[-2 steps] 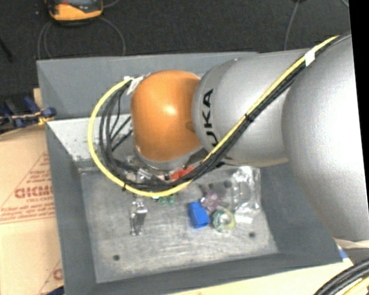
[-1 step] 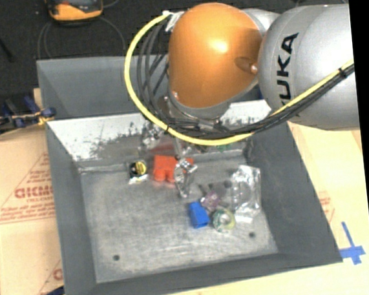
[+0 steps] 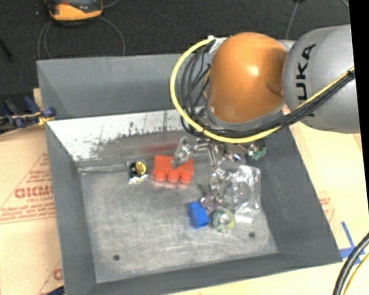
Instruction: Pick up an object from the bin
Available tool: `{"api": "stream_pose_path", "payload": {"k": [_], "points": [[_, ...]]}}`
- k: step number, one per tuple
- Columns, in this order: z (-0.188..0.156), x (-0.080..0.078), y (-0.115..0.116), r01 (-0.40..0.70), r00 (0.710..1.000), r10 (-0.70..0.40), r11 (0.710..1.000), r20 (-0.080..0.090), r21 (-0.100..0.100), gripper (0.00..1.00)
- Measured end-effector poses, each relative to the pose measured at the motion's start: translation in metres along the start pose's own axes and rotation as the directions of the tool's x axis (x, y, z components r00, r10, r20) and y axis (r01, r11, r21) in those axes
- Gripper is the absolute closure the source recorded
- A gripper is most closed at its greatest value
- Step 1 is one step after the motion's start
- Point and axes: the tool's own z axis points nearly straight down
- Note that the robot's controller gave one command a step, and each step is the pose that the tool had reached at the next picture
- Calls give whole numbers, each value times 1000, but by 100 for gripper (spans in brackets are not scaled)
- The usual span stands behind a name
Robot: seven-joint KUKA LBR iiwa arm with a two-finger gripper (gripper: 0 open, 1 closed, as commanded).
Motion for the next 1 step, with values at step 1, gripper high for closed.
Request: {"api": "stream_pose_path", "payload": {"k": [1], "points": [[37, 85, 16, -43, 999, 43, 999, -3, -5, 0]]}}
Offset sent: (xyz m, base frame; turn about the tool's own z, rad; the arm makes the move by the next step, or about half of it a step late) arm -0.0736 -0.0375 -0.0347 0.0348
